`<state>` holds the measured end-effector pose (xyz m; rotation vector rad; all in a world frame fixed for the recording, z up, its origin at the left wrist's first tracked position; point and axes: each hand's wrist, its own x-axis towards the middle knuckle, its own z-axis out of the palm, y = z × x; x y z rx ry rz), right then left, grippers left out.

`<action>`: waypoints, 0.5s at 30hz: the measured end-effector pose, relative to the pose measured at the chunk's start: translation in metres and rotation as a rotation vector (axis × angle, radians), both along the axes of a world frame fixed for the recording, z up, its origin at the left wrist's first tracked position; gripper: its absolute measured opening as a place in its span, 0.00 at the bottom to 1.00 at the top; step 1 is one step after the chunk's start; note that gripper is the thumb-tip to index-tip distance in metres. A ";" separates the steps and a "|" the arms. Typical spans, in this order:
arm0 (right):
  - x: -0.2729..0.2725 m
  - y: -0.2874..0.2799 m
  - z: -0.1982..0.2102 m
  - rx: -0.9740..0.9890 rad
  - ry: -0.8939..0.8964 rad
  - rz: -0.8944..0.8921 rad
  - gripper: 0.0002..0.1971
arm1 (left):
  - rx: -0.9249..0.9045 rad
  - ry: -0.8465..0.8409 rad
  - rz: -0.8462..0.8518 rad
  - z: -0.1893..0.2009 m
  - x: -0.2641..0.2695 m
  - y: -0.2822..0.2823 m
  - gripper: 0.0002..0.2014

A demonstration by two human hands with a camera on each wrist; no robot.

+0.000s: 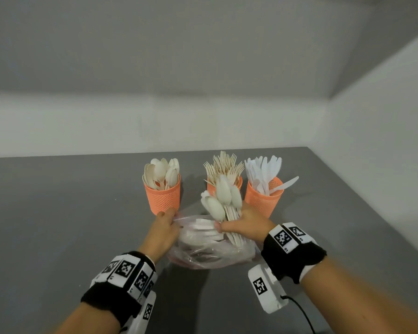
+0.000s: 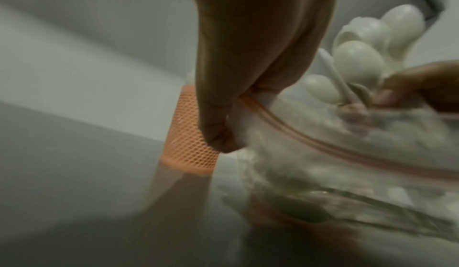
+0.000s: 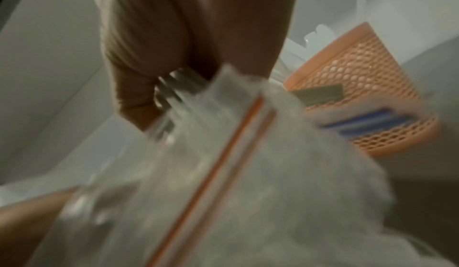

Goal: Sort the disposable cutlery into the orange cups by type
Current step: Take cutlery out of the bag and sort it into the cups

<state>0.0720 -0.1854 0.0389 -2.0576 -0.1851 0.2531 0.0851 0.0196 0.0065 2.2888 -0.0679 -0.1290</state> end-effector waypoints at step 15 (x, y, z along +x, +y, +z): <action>-0.007 -0.026 0.054 0.625 -0.130 -0.358 0.08 | 0.897 -0.040 -0.432 -0.026 -0.017 -0.043 0.29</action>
